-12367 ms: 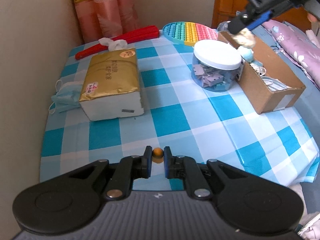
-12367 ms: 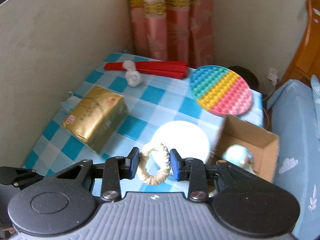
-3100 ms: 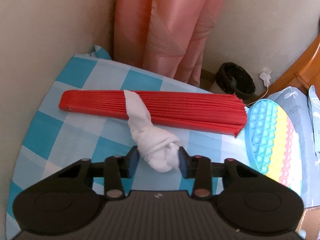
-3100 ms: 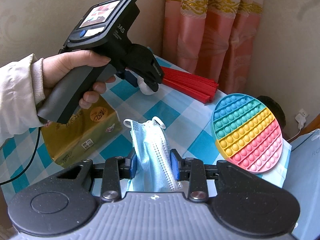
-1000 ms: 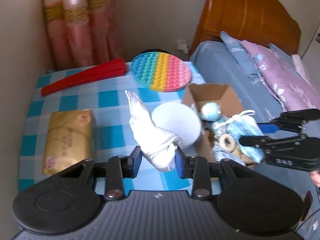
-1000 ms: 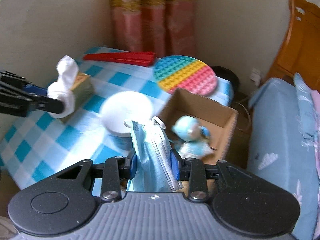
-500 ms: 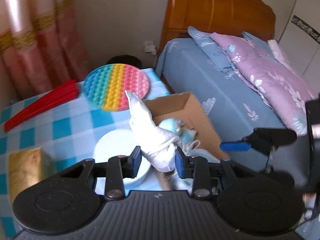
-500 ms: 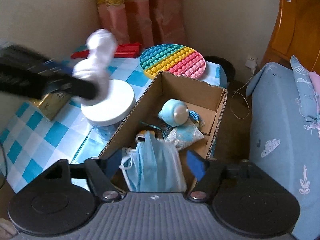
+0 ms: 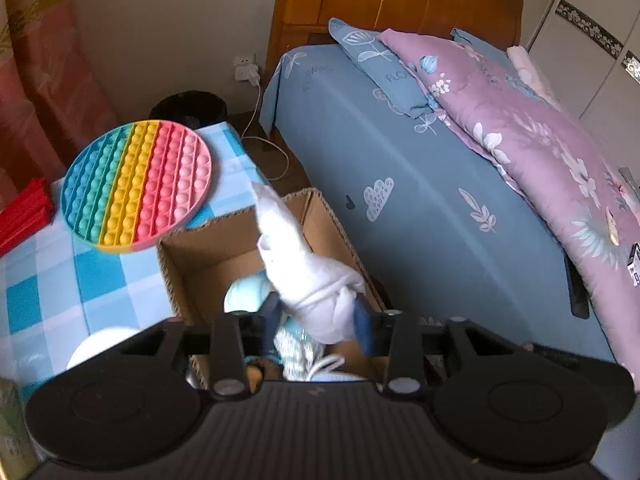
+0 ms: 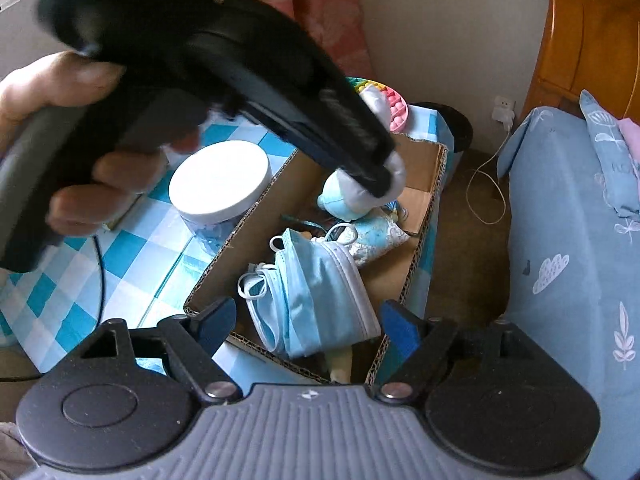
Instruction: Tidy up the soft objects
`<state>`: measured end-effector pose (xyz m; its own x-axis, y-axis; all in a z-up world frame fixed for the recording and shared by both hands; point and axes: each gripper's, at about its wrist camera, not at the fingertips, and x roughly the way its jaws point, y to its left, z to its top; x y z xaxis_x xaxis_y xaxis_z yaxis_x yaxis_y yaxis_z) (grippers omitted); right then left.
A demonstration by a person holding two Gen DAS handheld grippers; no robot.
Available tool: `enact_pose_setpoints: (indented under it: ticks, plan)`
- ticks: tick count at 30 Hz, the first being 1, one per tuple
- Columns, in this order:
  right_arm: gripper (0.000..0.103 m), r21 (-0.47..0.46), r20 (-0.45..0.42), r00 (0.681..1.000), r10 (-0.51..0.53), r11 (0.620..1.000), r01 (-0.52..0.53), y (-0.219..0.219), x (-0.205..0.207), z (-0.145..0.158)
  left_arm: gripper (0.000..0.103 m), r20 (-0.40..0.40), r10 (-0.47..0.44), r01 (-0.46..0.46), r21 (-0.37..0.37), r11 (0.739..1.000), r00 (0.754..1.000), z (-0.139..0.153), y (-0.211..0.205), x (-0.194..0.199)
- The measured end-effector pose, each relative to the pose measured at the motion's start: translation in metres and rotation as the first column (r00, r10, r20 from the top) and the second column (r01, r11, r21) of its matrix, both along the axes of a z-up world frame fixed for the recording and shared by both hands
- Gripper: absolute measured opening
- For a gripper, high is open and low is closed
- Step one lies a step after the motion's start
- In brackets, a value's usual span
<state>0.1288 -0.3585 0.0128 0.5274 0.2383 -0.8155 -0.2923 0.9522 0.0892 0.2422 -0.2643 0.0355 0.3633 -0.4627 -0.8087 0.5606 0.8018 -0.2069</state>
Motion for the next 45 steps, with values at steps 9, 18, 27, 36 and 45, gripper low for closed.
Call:
enact_pose_setpoints:
  ticks: [9, 18, 27, 36, 45]
  plan:
    - [0.085, 0.013, -0.011, 1.000, -0.026, 1.000, 0.026, 0.001, -0.002, -0.002, 0.088, 0.069, 0.037, -0.036, -0.014, 0.999, 0.997, 0.004, 0.009, -0.007]
    - [0.101, -0.080, 0.004, 0.987, -0.159, 0.984, 0.159, 0.019, -0.023, 0.002, 0.100, 0.343, 0.133, -0.160, 0.050, 0.986, 0.930, 0.023, 0.066, -0.084]
    - [0.102, -0.098, -0.008, 0.926, -0.379, 0.921, 0.376, 0.037, -0.050, -0.005, 0.100, 0.298, 0.326, -0.369, 0.097, 0.925, 0.897, 0.004, 0.125, -0.140]
    - [0.103, -0.091, 0.033, 0.905, -0.424, 0.901, 0.425, 0.053, -0.065, 0.012, 0.100, 0.318, 0.365, -0.433, 0.177, 0.884, 0.875, 0.005, 0.139, -0.160]
    - [0.103, -0.093, 0.042, 0.910, -0.412, 0.905, 0.414, 0.063, -0.072, 0.018, 0.100, 0.303, 0.373, -0.434, 0.164, 0.886, 0.877, 0.009, 0.142, -0.171]
